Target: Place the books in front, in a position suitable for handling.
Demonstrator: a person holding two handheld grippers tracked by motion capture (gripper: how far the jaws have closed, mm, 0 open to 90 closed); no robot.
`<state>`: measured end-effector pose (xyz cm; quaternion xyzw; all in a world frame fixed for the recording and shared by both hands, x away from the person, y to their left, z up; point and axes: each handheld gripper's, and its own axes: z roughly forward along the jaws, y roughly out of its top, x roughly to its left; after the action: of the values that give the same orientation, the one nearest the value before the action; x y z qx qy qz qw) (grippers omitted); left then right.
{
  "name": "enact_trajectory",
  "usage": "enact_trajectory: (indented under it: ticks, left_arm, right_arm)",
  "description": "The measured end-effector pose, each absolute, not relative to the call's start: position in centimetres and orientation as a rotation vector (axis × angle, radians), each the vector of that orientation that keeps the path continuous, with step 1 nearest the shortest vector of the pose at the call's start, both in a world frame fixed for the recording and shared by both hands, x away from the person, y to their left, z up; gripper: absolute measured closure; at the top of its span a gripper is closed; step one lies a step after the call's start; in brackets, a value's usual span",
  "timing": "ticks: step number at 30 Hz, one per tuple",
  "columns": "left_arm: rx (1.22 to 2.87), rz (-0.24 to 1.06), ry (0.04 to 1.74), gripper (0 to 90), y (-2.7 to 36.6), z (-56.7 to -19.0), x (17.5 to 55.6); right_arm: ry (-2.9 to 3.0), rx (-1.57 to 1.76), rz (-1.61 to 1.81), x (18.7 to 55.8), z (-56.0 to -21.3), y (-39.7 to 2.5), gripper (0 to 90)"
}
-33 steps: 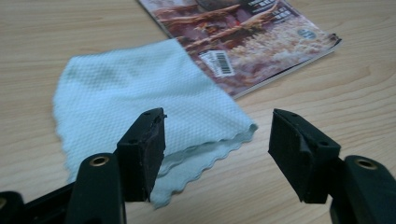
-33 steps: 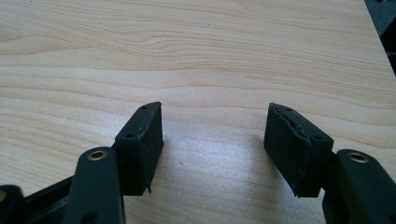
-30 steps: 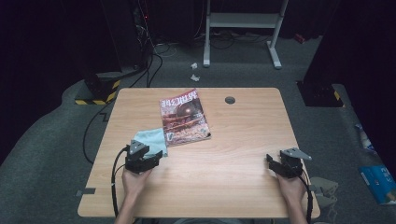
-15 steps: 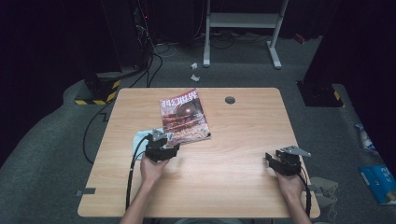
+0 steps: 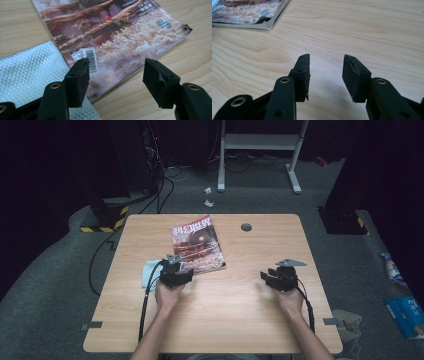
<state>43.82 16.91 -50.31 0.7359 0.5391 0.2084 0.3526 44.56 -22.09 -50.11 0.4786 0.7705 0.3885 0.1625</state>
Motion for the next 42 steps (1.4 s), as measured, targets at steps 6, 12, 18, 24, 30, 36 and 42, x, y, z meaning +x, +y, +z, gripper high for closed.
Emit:
enact_trajectory:
  ticks: [6,12,18,24,30,36,42]
  left_arm:
    - [1.906,0.554,1.430,37.4,17.4,-50.6,44.1]
    - [1.917,0.564,1.457,37.4,17.7,-50.9,44.4]
    - [1.925,0.575,1.473,37.4,17.9,-51.3,44.6]
    - [1.912,0.565,1.506,36.7,18.4,-51.4,44.8]
    - [1.904,0.552,1.516,34.7,19.0,-51.5,45.0]
    - [1.911,0.562,1.514,33.0,19.3,-51.5,45.0]
    - [1.925,0.611,1.476,34.8,19.2,-51.2,44.7]
  right_arm:
    - [2.238,1.338,1.110,46.0,-49.8,-19.5,59.1]
    - [2.297,1.296,1.092,47.3,-49.7,-16.8,60.8]
    - [2.323,1.282,1.102,48.3,-49.7,-14.4,60.3]
    - [2.352,1.278,1.080,49.3,-49.8,-12.6,59.6]
    - [2.343,1.303,1.111,49.7,-50.4,-11.4,59.3]
    - [2.330,1.319,1.142,49.8,-50.7,-10.5,58.5]
    - [2.310,1.317,1.151,50.0,-50.7,-10.1,57.7]
